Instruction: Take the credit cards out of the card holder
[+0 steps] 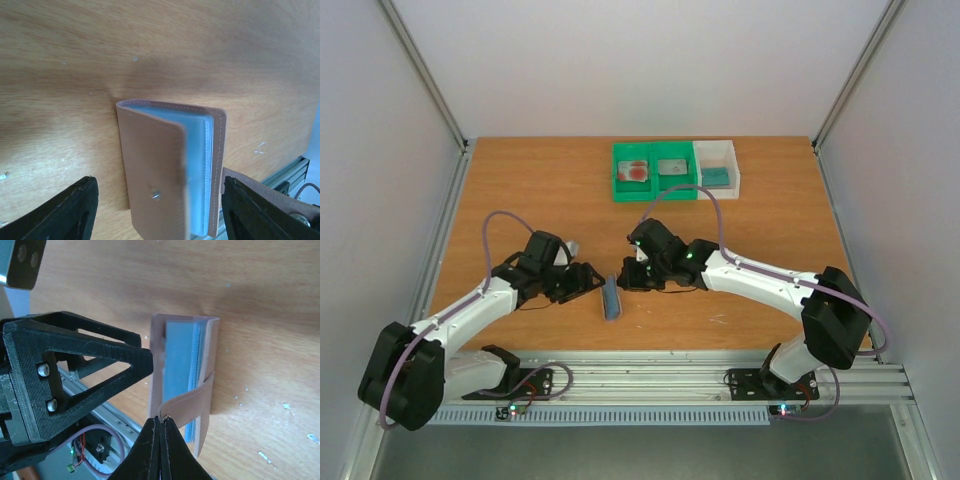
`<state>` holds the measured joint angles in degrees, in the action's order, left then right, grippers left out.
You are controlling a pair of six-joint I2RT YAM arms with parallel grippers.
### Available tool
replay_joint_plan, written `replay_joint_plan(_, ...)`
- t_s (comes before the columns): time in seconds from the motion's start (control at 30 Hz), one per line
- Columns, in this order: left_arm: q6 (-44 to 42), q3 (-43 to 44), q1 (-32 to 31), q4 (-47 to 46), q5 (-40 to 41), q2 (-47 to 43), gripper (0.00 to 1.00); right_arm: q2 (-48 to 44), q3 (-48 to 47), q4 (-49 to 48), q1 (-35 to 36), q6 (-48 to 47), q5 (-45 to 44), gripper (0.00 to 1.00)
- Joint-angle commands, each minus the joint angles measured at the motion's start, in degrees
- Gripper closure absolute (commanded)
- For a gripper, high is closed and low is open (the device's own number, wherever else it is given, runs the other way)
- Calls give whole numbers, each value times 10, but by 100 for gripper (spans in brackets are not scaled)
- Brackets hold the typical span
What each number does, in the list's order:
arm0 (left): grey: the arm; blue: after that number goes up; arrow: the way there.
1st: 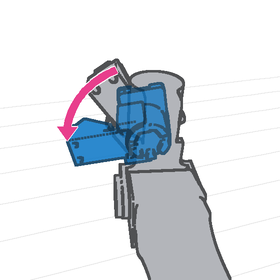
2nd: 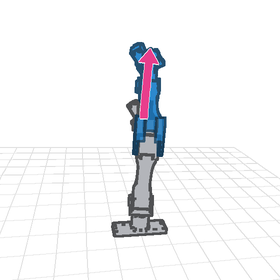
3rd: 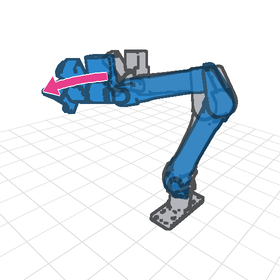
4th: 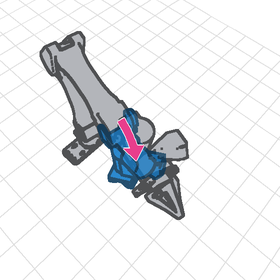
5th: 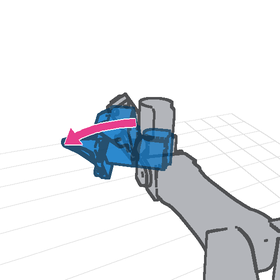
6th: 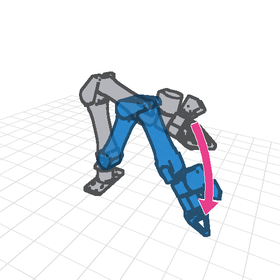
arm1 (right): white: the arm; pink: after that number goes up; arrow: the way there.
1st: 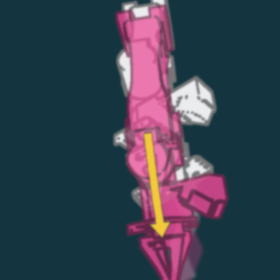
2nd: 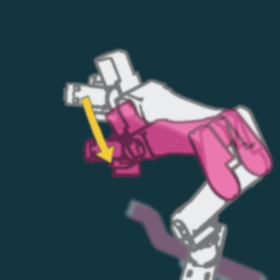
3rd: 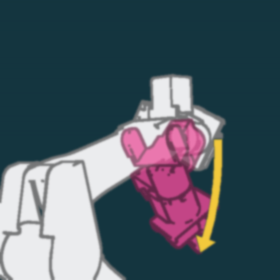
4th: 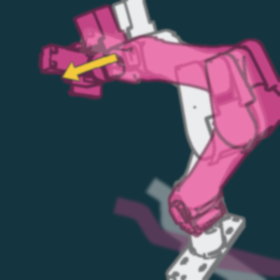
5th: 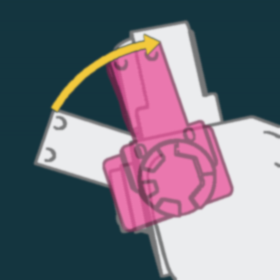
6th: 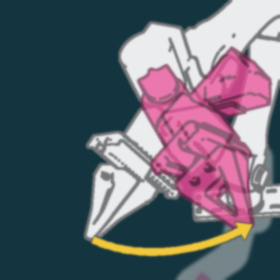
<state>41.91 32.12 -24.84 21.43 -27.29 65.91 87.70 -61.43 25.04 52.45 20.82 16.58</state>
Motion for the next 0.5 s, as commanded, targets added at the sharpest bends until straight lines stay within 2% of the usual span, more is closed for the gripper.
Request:
replay_joint_plan(0.0,-8,-11,0,-21,-23,3,32,-11,15,-40,-1,20,32,99)
replay_joint_plan(0.33,-10,-24,-1,-33,-10,37,34,-31,22,-28,-3,24,24,99)
replay_joint_plan(0.47,-10,-28,0,-44,-11,46,44,-34,23,-31,-3,30,29,99)
